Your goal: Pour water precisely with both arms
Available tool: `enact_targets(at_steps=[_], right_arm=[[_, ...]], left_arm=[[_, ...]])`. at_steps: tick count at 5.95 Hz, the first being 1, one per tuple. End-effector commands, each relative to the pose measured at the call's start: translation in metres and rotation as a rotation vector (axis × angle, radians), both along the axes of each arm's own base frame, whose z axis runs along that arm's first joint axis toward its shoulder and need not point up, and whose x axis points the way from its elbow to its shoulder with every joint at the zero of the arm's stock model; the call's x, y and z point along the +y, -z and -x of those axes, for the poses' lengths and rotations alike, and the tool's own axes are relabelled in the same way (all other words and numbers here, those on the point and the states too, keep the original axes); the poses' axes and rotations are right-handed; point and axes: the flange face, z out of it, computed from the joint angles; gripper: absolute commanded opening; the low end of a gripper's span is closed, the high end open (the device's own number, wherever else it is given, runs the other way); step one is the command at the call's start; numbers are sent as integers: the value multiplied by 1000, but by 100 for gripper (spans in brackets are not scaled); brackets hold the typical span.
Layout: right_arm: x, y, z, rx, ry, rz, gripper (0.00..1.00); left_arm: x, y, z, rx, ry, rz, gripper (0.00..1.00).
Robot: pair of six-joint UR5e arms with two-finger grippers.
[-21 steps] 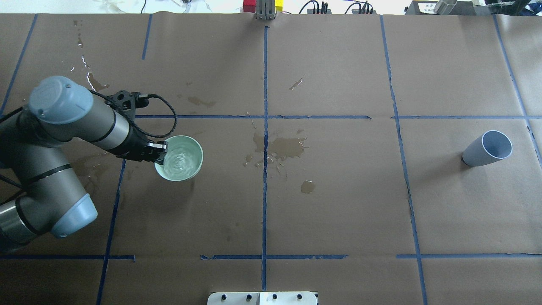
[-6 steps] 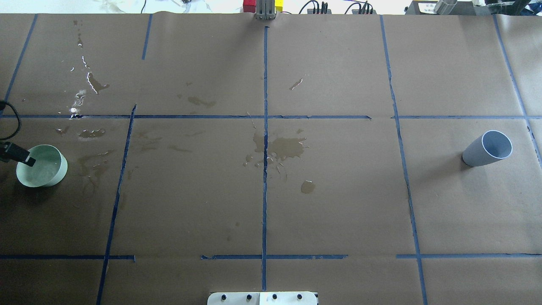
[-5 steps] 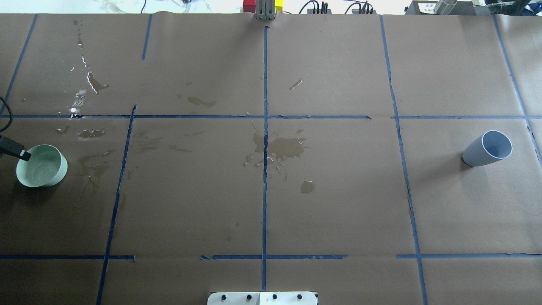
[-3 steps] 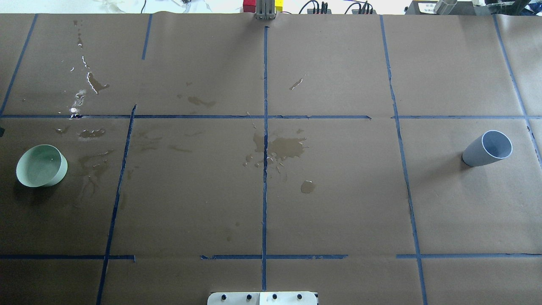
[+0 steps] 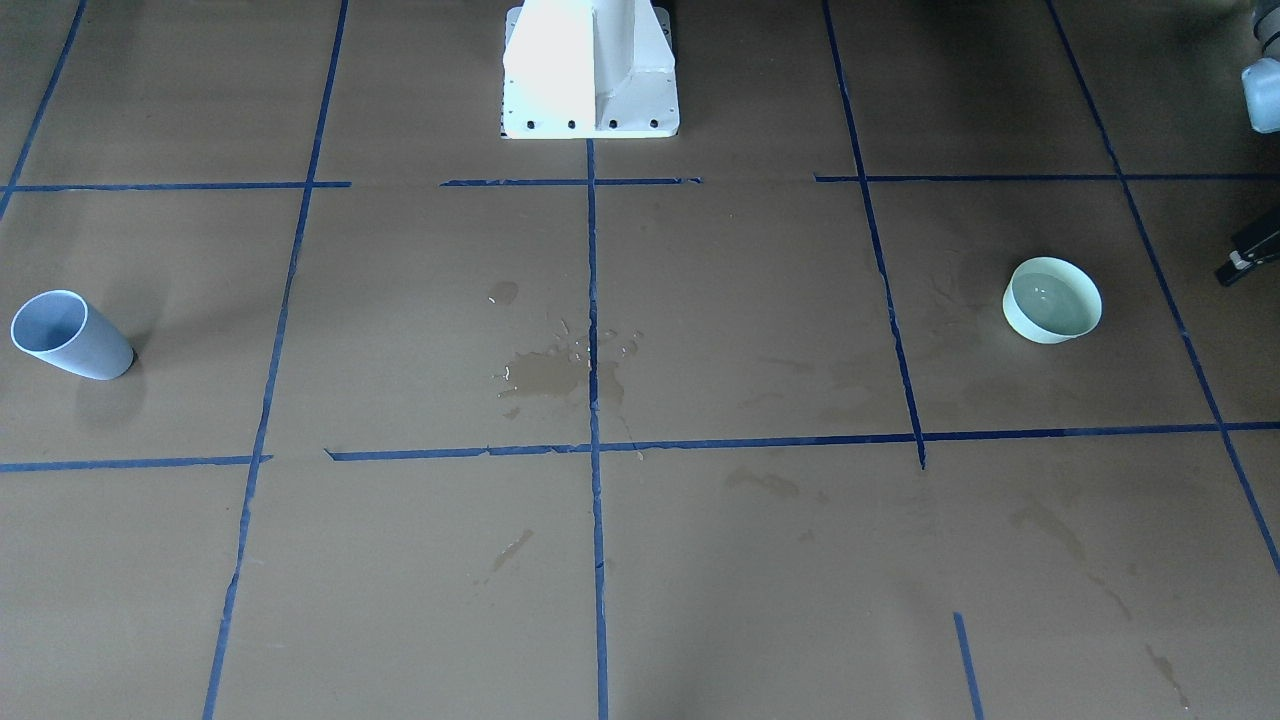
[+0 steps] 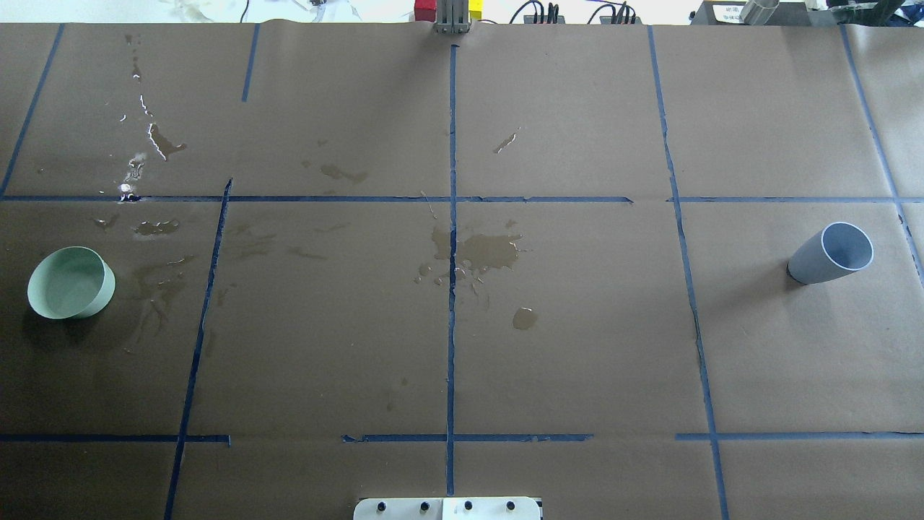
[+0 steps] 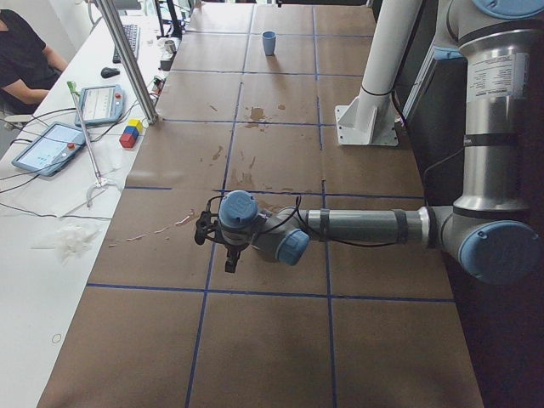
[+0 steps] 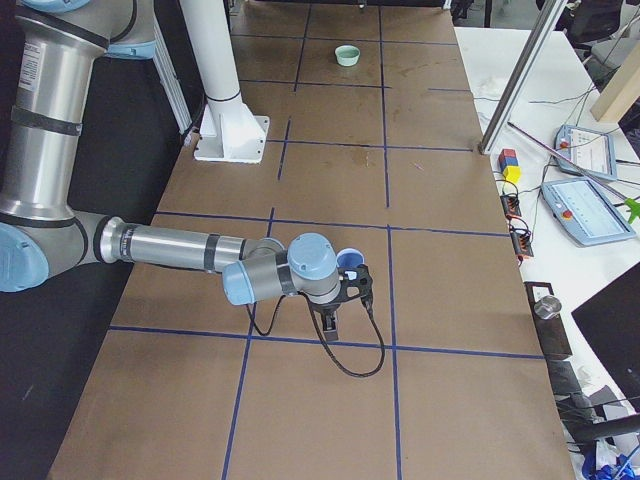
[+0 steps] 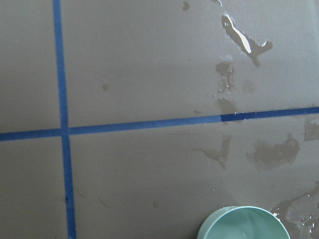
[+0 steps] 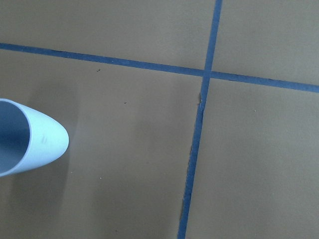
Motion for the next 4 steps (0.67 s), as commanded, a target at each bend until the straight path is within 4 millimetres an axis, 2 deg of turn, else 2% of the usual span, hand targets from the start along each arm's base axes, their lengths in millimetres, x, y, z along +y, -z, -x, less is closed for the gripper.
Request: enact_targets(at_steps=[1,2,4], right_arm=[[-2,17,2,71,-1,10,100],[-2,33,3,56,3,2,100],[0,58,7,53,19,47,100]], left_arm=[[13,-16,55,-153,-41,-9,100],[18,3,62,-160,-35,63,100],[32,-7,64,-144,-38,166,100]])
